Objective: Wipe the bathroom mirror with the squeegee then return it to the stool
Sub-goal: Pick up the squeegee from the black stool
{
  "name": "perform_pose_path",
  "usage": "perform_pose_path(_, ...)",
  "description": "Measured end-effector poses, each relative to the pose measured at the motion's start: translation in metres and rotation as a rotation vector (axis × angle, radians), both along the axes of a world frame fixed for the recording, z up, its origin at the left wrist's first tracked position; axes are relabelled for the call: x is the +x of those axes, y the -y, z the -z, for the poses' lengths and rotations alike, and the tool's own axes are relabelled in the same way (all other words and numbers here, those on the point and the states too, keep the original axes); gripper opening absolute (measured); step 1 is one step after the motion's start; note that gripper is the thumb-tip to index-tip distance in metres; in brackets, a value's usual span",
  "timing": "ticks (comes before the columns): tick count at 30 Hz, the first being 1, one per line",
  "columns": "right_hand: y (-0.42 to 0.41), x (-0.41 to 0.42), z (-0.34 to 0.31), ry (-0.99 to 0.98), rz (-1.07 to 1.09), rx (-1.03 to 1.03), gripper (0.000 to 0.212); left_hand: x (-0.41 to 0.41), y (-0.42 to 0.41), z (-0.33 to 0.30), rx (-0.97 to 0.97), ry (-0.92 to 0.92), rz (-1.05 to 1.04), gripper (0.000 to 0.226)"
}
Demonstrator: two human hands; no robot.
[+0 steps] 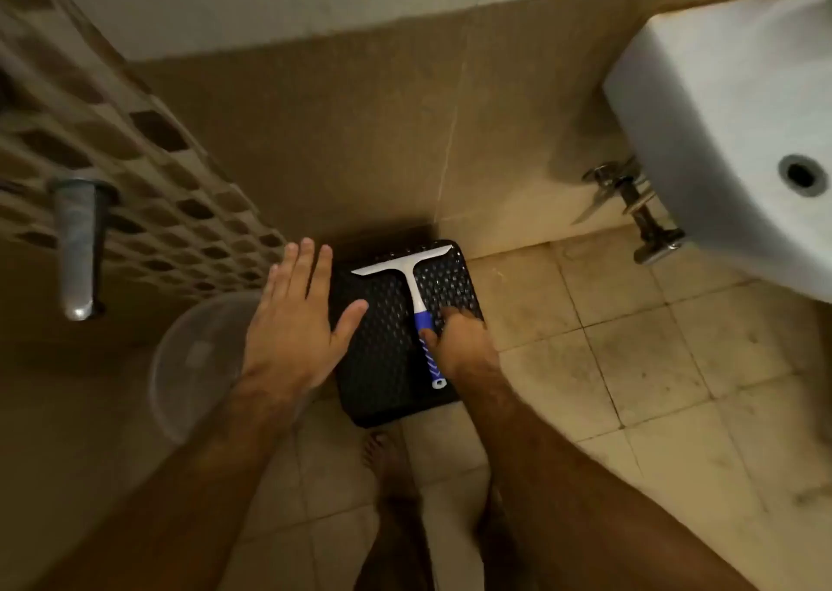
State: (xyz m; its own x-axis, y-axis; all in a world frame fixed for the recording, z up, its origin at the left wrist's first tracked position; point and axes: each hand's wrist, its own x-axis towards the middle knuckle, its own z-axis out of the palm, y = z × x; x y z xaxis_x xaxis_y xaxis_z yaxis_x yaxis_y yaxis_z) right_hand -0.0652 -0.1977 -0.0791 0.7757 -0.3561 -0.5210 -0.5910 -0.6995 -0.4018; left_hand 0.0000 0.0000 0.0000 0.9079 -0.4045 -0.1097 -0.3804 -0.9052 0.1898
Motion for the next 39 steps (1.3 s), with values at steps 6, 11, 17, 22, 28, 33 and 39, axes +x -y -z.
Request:
perform_pose_path(6, -0.007, 0.008, 0.044, -0.043, 0.126, 0.067, 0.057, -0.008, 0.002, 0.045, 0.019, -0.024, 0.021, 0.084)
perform_pose_path(11, -0.017, -0.006, 0.071, -0.073, 0.193, 0.108, 0.046, -0.017, 0.007, 0.062, 0.022, -0.034, 0.043, 0.084)
perform_pose_path(17, -0.013, -0.006, 0.073, 0.01, 0.302, 0.283, 0.038, -0.007, 0.022, 0.056, 0.048, 0.02, 0.072, 0.082)
perform_pose_path(22, -0.002, -0.02, 0.034, 0.105, 0.345, 0.369, 0.033, -0.005, 0.034, 0.028, 0.018, 0.063, 0.079, 0.08)
perform_pose_path(28, 0.019, -0.035, -0.043, 0.262, 0.324, 0.277, 0.036, -0.008, 0.054, -0.03, -0.01, 0.116, 0.093, 0.081)
perform_pose_path(33, 0.04, -0.047, -0.112, 0.4, 0.374, 0.233, 0.035, -0.018, 0.07, -0.094, -0.054, 0.223, 0.112, 0.079)
perform_pose_path(39, 0.08, -0.083, -0.21, 0.588, 0.324, 0.171, 0.033, -0.056, 0.096, -0.182, -0.102, 0.367, 0.151, 0.079)
